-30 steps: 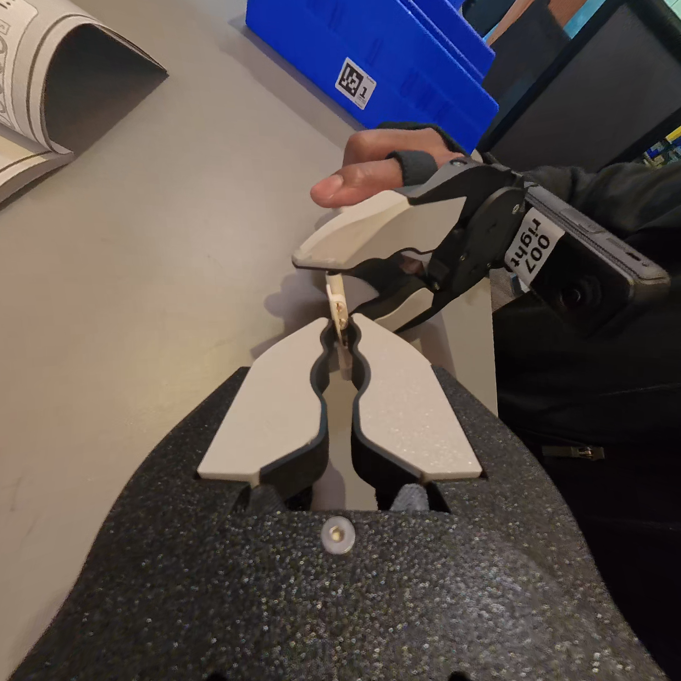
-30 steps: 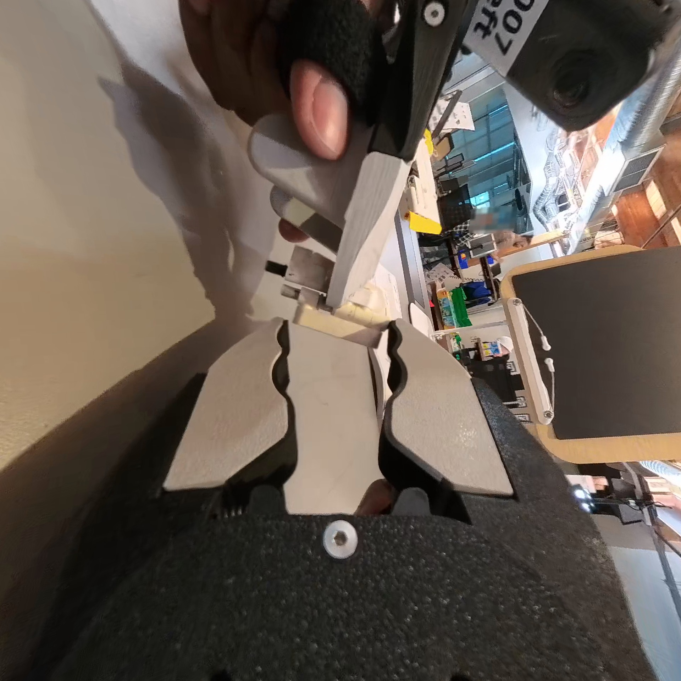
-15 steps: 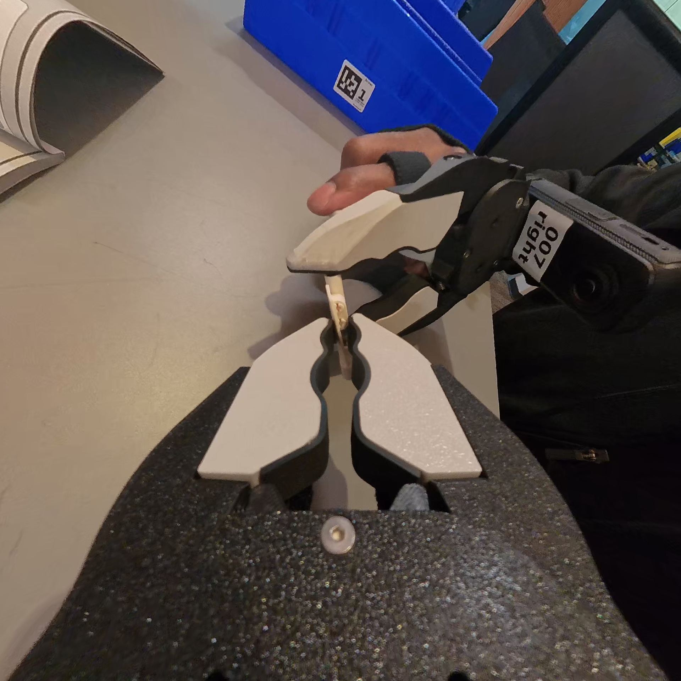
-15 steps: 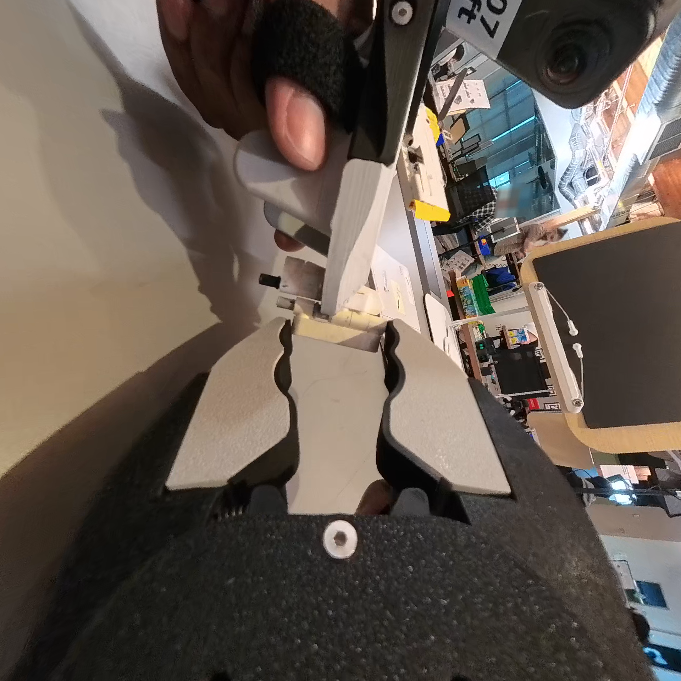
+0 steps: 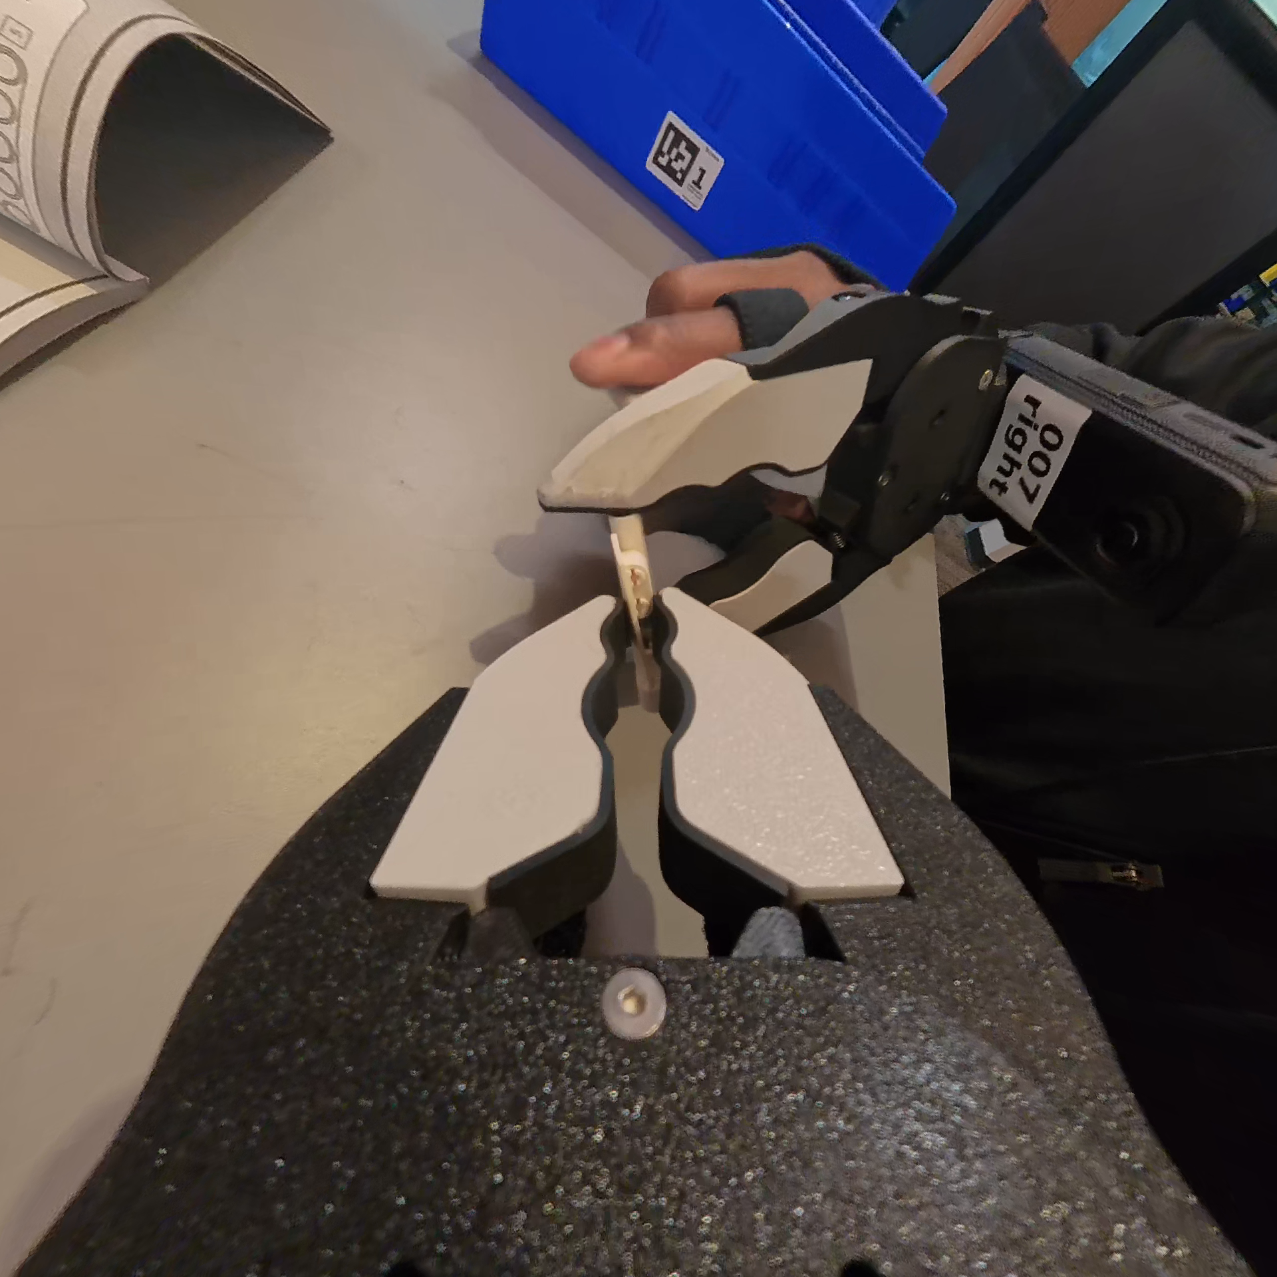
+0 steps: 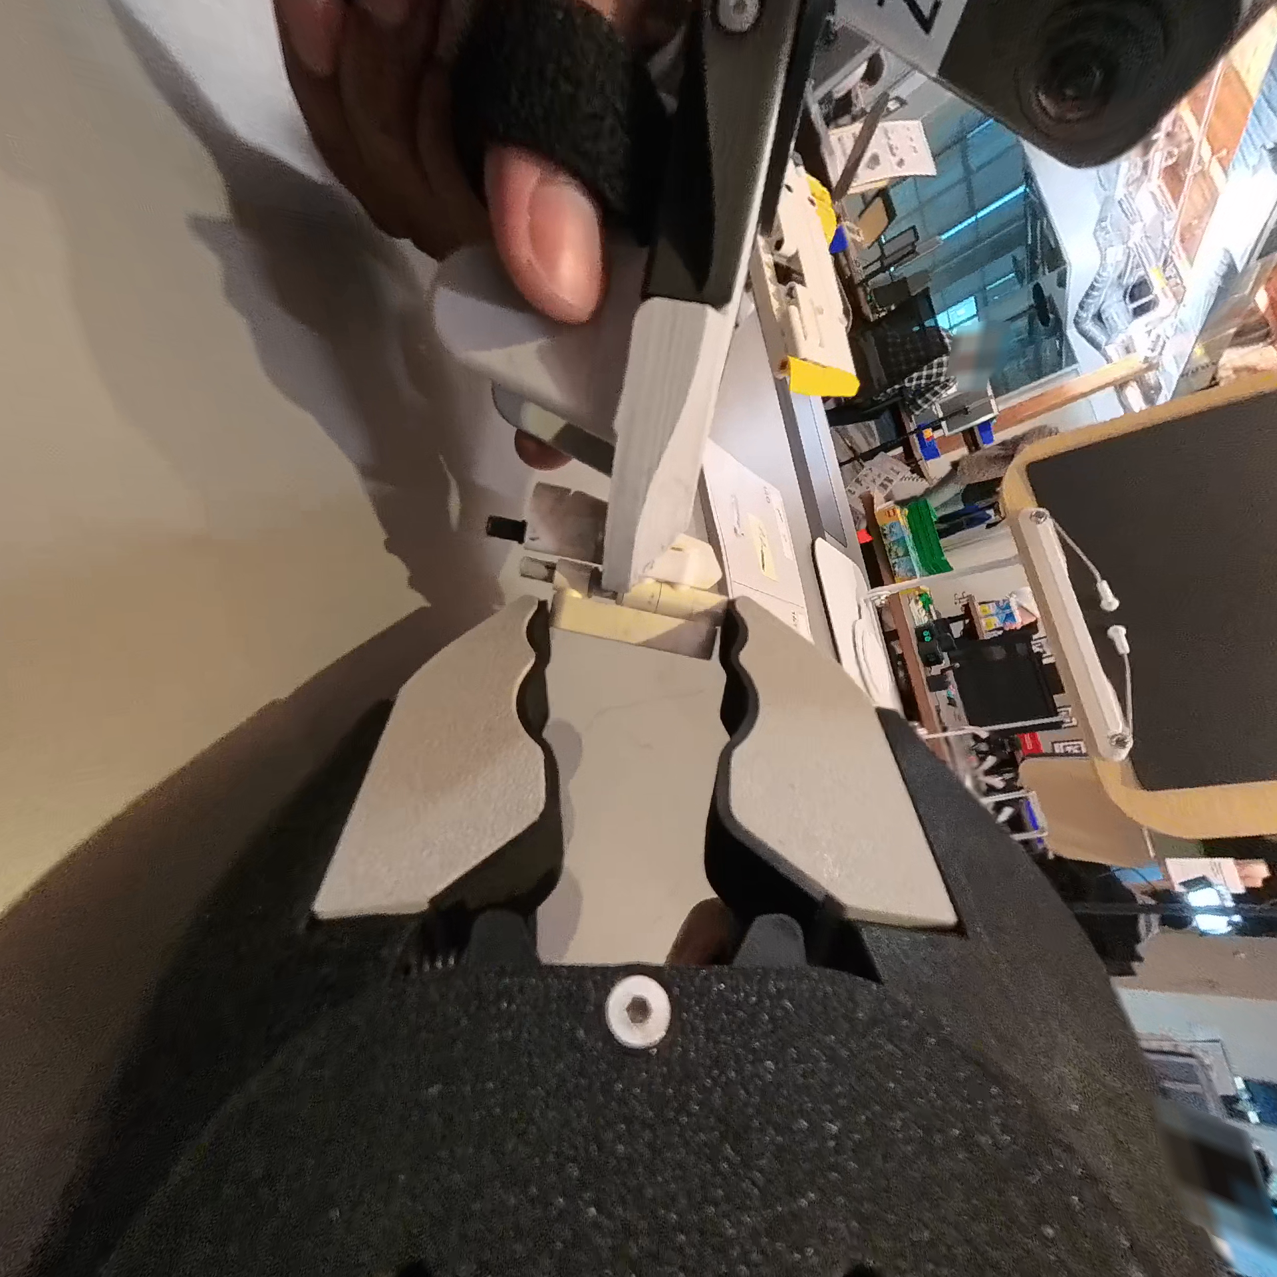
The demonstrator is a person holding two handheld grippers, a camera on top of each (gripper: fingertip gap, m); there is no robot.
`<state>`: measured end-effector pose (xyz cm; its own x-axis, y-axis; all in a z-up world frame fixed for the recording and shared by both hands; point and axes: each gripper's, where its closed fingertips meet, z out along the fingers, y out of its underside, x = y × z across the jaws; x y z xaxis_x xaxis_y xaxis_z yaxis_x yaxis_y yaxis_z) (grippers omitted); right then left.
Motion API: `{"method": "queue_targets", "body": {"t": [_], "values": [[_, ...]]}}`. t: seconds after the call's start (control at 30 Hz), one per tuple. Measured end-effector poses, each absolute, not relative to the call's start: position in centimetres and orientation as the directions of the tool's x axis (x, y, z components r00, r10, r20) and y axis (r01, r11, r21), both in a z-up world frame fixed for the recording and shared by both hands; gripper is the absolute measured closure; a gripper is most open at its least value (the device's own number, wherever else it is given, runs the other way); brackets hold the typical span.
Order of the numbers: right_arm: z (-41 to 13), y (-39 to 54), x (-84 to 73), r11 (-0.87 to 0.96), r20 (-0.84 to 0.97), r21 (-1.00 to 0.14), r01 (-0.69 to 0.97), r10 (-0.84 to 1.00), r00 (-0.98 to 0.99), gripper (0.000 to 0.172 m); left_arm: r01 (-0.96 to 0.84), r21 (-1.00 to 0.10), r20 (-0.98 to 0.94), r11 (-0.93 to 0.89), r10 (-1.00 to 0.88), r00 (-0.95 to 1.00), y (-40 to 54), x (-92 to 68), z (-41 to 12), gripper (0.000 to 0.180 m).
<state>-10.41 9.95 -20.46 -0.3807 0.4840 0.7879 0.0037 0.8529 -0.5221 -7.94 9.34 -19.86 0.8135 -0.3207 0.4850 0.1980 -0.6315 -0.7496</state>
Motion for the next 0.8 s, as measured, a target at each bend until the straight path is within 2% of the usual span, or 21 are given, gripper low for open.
{"method": "queue_targets", "body": {"t": [0.1, 0.8], "values": [[-21.06, 10.21, -10.50, 0.838, 0.752, -0.544, 0.045, 0.511, -0.416, 0.113, 0.200, -0.755, 0.482, -0.624, -0.322, 0.815, 9.33, -8.03, -19.73, 0.174], [-20.87, 10.63, -10.10, 0.871, 0.803, -0.491, 0.008, 0.456, -0.383, 0.121, 0.280, -0.742, 0.551, -0.609, -0.315, 0.773, 10.02, -8.16, -20.28, 0.174]]}}
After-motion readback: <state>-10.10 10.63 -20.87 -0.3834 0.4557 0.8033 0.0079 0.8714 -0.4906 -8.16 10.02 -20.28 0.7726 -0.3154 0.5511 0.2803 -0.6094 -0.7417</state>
